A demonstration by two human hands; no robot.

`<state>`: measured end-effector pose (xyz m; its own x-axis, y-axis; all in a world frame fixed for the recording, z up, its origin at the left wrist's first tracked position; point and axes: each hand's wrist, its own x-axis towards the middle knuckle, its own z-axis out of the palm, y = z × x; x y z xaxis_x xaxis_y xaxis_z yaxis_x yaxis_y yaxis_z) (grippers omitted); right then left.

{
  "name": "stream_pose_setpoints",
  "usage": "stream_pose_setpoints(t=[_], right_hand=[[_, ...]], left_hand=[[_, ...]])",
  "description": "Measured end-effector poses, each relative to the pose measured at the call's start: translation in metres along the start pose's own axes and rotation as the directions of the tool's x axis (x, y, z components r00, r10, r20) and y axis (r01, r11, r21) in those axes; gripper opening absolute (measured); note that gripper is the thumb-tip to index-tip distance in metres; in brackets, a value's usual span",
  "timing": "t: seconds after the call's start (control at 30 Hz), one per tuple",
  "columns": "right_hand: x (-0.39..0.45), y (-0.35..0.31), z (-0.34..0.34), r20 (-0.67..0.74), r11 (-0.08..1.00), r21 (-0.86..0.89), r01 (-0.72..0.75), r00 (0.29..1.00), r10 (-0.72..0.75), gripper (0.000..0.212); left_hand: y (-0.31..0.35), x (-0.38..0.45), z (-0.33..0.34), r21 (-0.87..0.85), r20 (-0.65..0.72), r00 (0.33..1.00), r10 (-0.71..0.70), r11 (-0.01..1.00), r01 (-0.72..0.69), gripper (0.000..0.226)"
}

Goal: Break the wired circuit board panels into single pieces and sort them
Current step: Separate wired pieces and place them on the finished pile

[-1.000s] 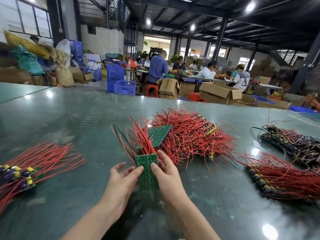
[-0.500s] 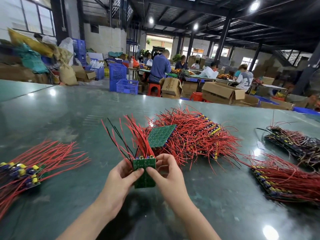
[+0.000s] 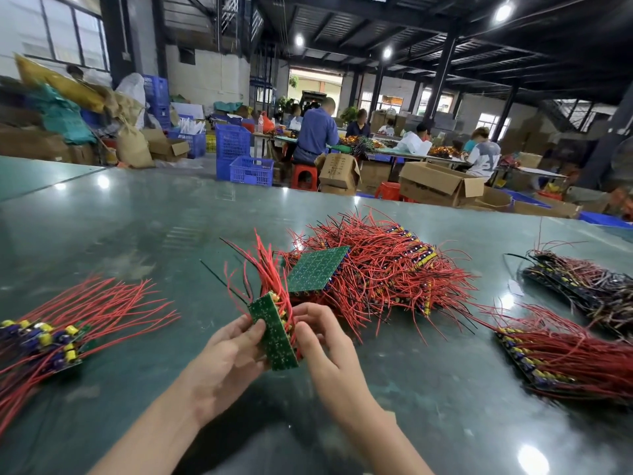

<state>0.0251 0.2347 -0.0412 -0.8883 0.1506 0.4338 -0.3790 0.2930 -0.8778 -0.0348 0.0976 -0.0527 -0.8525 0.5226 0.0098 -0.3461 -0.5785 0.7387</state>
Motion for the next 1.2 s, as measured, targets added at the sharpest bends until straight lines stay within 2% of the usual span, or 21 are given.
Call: stream_pose_setpoints(t=[0.17, 0.23, 0.33, 0.4, 0.5, 0.63, 0.73, 0.8, 0.9, 1.03, 1.2], right_hand=[[0.004, -0.003, -0.001, 0.018, 0.975, 0.166, -0.147, 0.989, 0.146, 0.005], [0.006, -0.002, -0.002, 0.013, 0.961, 0.188, -0.205, 0.978, 0.206, 0.008], [0.006, -0.003, -0.003, 0.022, 0.955, 0.203, -0.215, 0.976, 0.215, 0.012], [0.005, -0.003, -0.003, 0.012, 0.967, 0.17, -0.187, 0.982, 0.188, 0.017], [0.004, -0.001, -0.004, -0.051, 0.991, 0.009, -0.137, 0.989, 0.137, 0.024], [0.005, 0.003, -0.005, -0.128, 0.98, -0.101, -0.173, 0.979, 0.16, 0.028], [0.004, 0.004, -0.005, -0.179, 0.956, -0.286, -0.067, 0.984, 0.016, 0.034], [0.003, 0.003, -0.002, -0.14, 0.963, -0.268, -0.005, 0.99, -0.033, 0.033], [0.0, 0.0, 0.003, -0.044, 0.991, -0.119, -0.058, 0.998, 0.053, 0.027], [-0.001, 0.002, 0.005, 0.012, 0.988, -0.148, -0.034, 0.999, 0.036, 0.035], [0.002, 0.007, 0.004, -0.019, 0.981, -0.151, -0.122, 0.993, 0.12, 0.03]], left_hand=[[0.001, -0.001, -0.004, 0.041, 0.075, 0.994, -0.08, 0.996, 0.077, 0.026], [0.001, 0.001, -0.004, 0.064, 0.063, 0.994, -0.085, 0.995, 0.081, 0.027], [0.001, 0.002, -0.004, 0.071, 0.035, 0.996, -0.08, 0.994, 0.077, 0.027], [0.001, 0.001, -0.003, 0.058, 0.037, 0.996, -0.084, 0.995, 0.082, 0.029], [-0.004, 0.0, 0.001, 0.062, -0.003, 0.998, -0.064, 0.996, 0.064, 0.034], [-0.008, 0.001, 0.006, 0.058, -0.066, 0.998, 0.0, 0.998, 0.003, 0.032], [-0.01, 0.002, 0.005, 0.088, -0.118, 0.992, 0.036, 0.996, -0.025, 0.018], [-0.011, 0.003, 0.003, 0.124, -0.126, 0.99, 0.066, 0.991, -0.05, 0.019], [-0.01, 0.003, 0.001, 0.185, -0.14, 0.984, 0.112, 0.979, -0.085, 0.02], [-0.009, 0.004, -0.002, 0.22, -0.148, 0.978, 0.148, 0.969, -0.114, 0.018], [-0.014, 0.002, -0.001, 0.358, -0.156, 0.962, 0.223, 0.921, -0.155, 0.022]])
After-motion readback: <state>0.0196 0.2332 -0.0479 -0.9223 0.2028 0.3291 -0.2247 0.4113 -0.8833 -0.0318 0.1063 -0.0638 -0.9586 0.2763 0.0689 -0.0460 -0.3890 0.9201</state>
